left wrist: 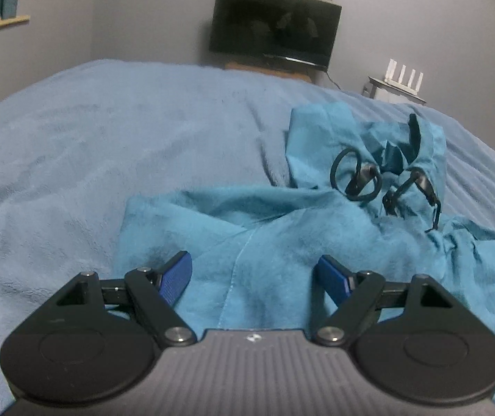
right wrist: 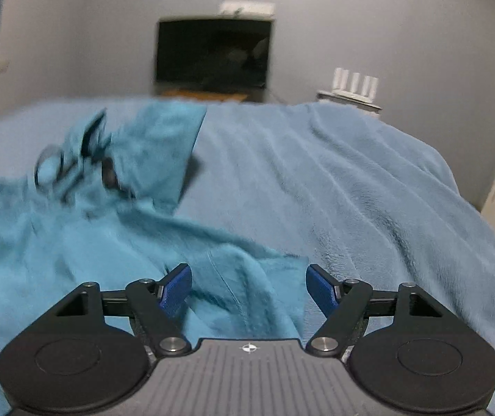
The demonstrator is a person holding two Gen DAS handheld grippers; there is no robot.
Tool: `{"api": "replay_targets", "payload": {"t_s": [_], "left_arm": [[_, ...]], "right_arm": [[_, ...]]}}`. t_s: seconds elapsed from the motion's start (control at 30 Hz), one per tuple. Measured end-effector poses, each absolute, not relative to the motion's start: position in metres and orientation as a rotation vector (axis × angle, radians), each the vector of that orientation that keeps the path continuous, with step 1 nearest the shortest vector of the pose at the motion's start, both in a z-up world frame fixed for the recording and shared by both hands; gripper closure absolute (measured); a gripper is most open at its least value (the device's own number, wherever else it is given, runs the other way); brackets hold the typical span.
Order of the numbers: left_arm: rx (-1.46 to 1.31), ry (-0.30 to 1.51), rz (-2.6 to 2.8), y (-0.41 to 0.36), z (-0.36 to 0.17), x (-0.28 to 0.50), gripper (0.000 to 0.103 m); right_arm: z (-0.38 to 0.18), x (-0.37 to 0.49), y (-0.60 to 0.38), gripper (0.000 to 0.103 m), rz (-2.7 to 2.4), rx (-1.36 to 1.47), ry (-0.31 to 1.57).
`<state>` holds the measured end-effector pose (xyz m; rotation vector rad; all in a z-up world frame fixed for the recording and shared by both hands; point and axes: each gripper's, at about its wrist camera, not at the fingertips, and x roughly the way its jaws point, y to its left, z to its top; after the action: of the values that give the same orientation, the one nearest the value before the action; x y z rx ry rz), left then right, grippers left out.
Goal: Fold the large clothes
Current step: 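Grasp the jacket edge near the collar with the left gripper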
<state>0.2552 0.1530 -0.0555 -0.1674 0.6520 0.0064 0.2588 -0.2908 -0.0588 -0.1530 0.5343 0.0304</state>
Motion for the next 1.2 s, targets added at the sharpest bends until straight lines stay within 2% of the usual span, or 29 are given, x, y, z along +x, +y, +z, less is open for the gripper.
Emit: {"api": "replay_targets", "payload": {"t_s": [0.03, 0.1, 0.13, 0.17, 0.2, 0.23, 0.27, 0.47, 0.53, 0.63, 0.7, 0.8, 0.87, 0.93, 1.03, 1.1, 1.13, 1.17, 1.2], "left_arm": [[-0.168, 0.660, 0.000, 0.155, -0.056, 0.255, 0.024], [-0.151, 0.671, -0.011, 0.155, -0.057, 0.256, 0.035], [-0.135, 0.675, -0.017, 0.153, -0.057, 0.256, 0.051], [-0.116, 0.679, -0.027, 0.151, -0.056, 0.254, 0.070], [-0.100, 0.677, -0.023, 0.148, -0.056, 0.255, 0.076], [-0.082, 0.670, -0.020, 0.147, -0.054, 0.253, 0.093], [-0.080, 0.659, -0.035, 0.147, -0.051, 0.251, 0.101], [-0.087, 0.599, 0.017, 0.149, -0.041, 0.244, 0.103], [-0.091, 0.618, 0.025, 0.152, -0.043, 0.245, 0.103], [-0.069, 0.661, 0.047, 0.150, -0.053, 0.250, 0.103], [-0.049, 0.668, 0.055, 0.147, -0.054, 0.252, 0.103], [-0.030, 0.670, 0.065, 0.144, -0.053, 0.253, 0.103], [-0.033, 0.665, 0.067, 0.143, -0.053, 0.253, 0.103], [-0.040, 0.660, 0.074, 0.144, -0.052, 0.251, 0.103], [-0.051, 0.658, 0.077, 0.143, -0.050, 0.250, 0.102], [-0.054, 0.655, 0.073, 0.143, -0.048, 0.249, 0.098], [-0.060, 0.653, 0.072, 0.143, -0.047, 0.249, 0.091], [-0.071, 0.647, 0.069, 0.144, -0.044, 0.247, 0.078], [-0.081, 0.636, 0.068, 0.144, -0.042, 0.245, 0.068]], "right_arm": [[-0.062, 0.262, -0.292, 0.034, 0.057, -0.179, 0.552], [-0.068, 0.268, -0.289, 0.055, 0.117, -0.183, 0.572], [-0.068, 0.268, -0.291, 0.079, 0.139, -0.171, 0.581], [-0.068, 0.270, -0.290, 0.089, 0.141, -0.163, 0.580], [-0.067, 0.269, -0.289, 0.090, 0.136, -0.162, 0.568], [-0.065, 0.268, -0.287, 0.094, 0.137, -0.165, 0.548], [-0.062, 0.267, -0.285, 0.095, 0.133, -0.176, 0.512], [-0.046, 0.266, -0.280, 0.096, 0.070, -0.172, 0.331], [-0.048, 0.272, -0.282, 0.096, 0.048, -0.140, 0.328], [-0.067, 0.291, -0.289, 0.084, 0.012, -0.037, 0.439], [-0.082, 0.296, -0.287, 0.073, 0.003, -0.073, 0.489], [-0.083, 0.295, -0.284, 0.059, -0.008, -0.101, 0.472], [-0.077, 0.292, -0.282, 0.036, -0.030, -0.100, 0.442], [-0.071, 0.286, -0.277, 0.031, -0.042, -0.106, 0.387], [-0.063, 0.280, -0.269, 0.030, -0.023, -0.096, 0.340], [-0.056, 0.275, -0.265, 0.030, 0.029, -0.077, 0.330], [-0.056, 0.274, -0.261, 0.030, 0.053, -0.074, 0.330], [-0.055, 0.274, -0.255, 0.030, 0.081, -0.076, 0.336], [-0.056, 0.274, -0.250, 0.029, 0.104, -0.079, 0.344]]}}
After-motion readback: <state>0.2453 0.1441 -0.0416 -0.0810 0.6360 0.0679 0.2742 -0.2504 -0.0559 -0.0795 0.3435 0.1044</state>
